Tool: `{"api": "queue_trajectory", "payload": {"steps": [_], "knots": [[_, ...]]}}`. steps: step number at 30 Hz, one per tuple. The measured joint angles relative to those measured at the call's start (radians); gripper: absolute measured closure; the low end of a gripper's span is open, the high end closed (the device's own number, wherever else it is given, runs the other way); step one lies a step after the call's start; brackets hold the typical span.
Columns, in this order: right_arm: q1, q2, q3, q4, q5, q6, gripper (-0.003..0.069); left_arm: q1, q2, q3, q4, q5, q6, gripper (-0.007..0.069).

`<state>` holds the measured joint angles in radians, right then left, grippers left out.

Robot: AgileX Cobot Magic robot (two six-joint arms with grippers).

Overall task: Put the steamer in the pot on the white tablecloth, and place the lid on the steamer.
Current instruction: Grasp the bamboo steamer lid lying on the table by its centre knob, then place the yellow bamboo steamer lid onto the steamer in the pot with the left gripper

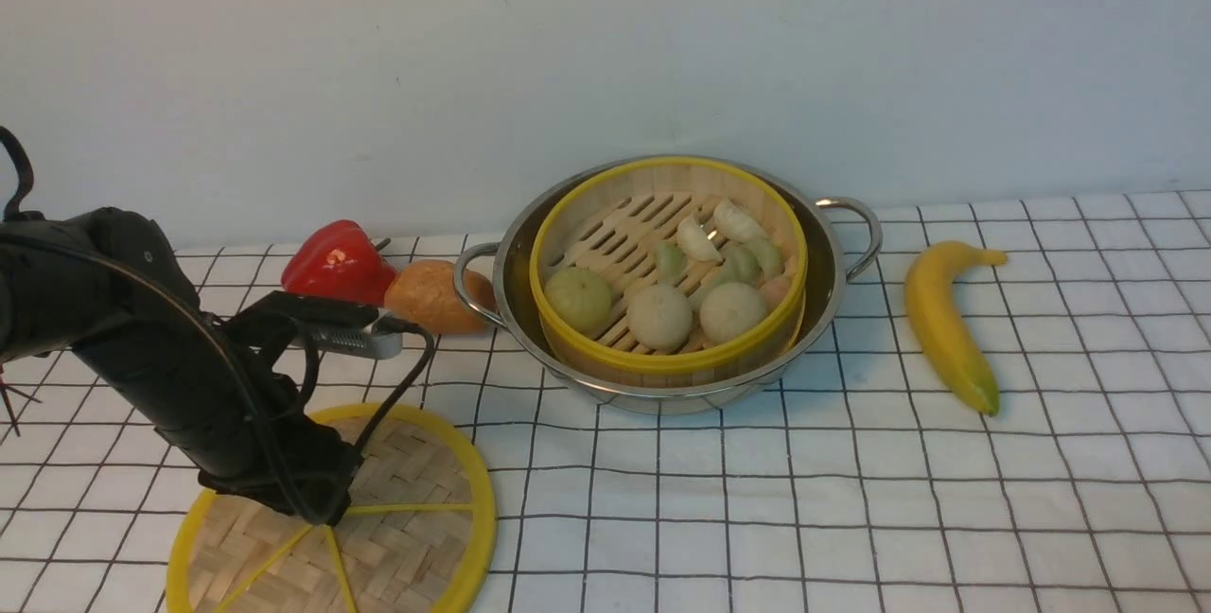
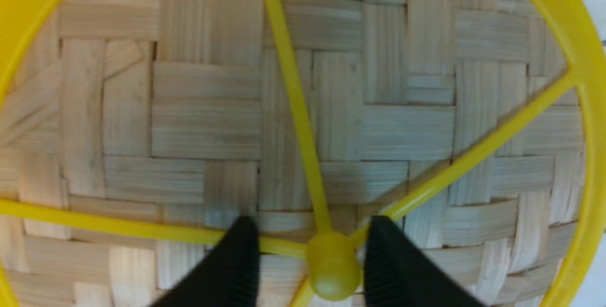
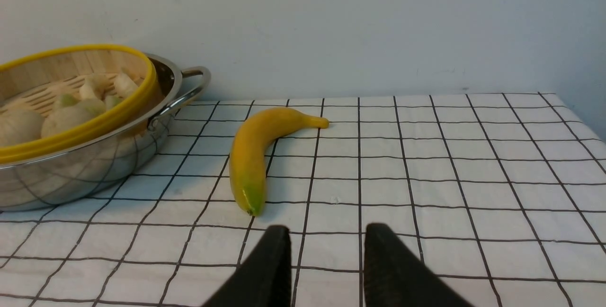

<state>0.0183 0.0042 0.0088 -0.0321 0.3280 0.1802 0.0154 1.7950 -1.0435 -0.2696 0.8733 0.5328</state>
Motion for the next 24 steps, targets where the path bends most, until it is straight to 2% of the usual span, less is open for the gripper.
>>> {"api": "queue_trajectory", "payload": {"steps": [1,2,3,8,12,14,16,20,24], "knots": [[0.0,0.0,0.0,0.0,0.0,0.0,0.0419,0.0,0.0,0.0,-0.001,0.002,-0.002,0.0403],[0.0,0.0,0.0,0.0,0.0,0.002,0.0419,0.0,0.0,-0.001,-0.009,0.009,-0.006,0.0482],[0.0,0.0,0.0,0.0,0.0,0.002,0.0419,0.0,0.0,-0.002,-0.01,0.011,-0.01,0.0512],[0.0,0.0,0.0,0.0,0.0,0.002,0.0419,0.0,0.0,-0.013,-0.005,0.035,-0.018,0.0508],[0.0,0.0,0.0,0.0,0.0,0.003,0.0419,0.0,-0.02,-0.066,0.047,0.174,-0.053,0.0508],[0.0,0.0,0.0,0.0,0.0,0.003,0.0419,0.0,-0.066,-0.149,0.111,0.292,-0.115,0.0508],[0.0,0.0,0.0,0.0,0.0,0.003,0.0419,0.0,-0.116,-0.237,0.171,0.326,-0.149,0.0508],[0.0,0.0,0.0,0.0,0.0,0.003,0.0419,-0.006,-0.168,-0.386,0.18,0.332,-0.168,0.0508],[0.0,0.0,0.0,0.0,0.0,0.003,0.0419,-0.074,-0.178,-0.536,0.15,0.334,-0.145,0.0508]]}}
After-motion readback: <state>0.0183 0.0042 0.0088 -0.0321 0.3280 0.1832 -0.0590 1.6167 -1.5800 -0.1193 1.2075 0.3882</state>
